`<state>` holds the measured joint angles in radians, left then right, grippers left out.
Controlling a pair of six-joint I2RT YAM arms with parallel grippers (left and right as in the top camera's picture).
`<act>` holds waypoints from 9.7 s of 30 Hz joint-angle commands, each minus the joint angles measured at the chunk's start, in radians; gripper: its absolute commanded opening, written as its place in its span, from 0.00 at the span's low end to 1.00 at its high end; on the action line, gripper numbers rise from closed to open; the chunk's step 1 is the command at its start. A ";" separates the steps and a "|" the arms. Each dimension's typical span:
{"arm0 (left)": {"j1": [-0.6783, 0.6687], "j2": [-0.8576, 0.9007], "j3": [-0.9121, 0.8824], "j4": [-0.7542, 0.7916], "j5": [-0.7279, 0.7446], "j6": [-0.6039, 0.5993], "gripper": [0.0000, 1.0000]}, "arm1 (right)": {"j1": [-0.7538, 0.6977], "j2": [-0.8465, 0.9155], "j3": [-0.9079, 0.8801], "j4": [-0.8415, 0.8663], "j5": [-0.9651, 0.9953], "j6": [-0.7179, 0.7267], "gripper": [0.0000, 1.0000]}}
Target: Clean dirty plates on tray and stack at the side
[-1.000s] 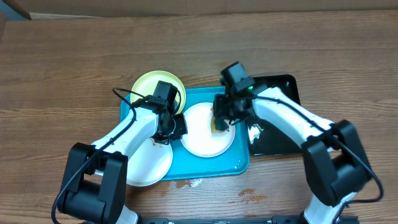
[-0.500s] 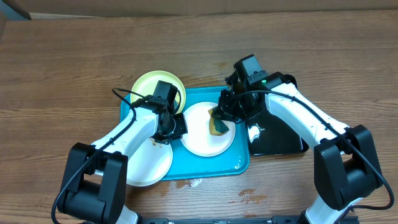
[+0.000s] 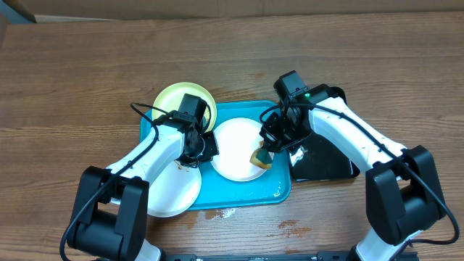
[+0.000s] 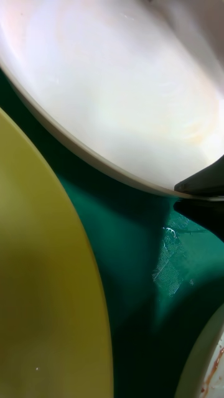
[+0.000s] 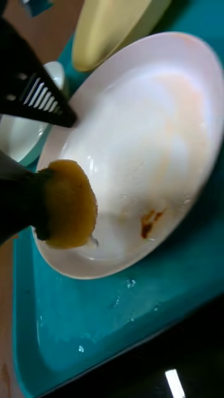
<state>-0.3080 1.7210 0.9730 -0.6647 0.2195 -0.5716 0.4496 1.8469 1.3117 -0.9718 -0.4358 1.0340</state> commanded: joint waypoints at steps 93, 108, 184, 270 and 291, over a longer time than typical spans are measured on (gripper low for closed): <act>0.000 0.009 -0.005 0.003 -0.012 -0.015 0.04 | 0.064 0.032 0.320 -0.171 0.450 -0.037 0.04; 0.000 0.008 -0.004 0.008 -0.013 0.000 0.04 | -0.219 0.033 0.243 -0.237 0.465 -0.610 0.04; -0.001 -0.001 0.014 0.022 -0.020 0.075 0.11 | -0.233 0.032 -0.173 0.017 0.440 -0.716 0.74; -0.121 -0.024 0.270 -0.201 -0.313 0.159 0.04 | -0.242 0.033 -0.127 0.294 0.494 -0.727 1.00; -0.481 -0.041 0.497 -0.330 -1.138 0.168 0.04 | -0.242 0.033 -0.127 0.294 0.494 -0.727 1.00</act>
<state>-0.7288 1.7115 1.4429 -0.9901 -0.6453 -0.4114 0.2108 1.8839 1.1725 -0.6811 0.0525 0.3092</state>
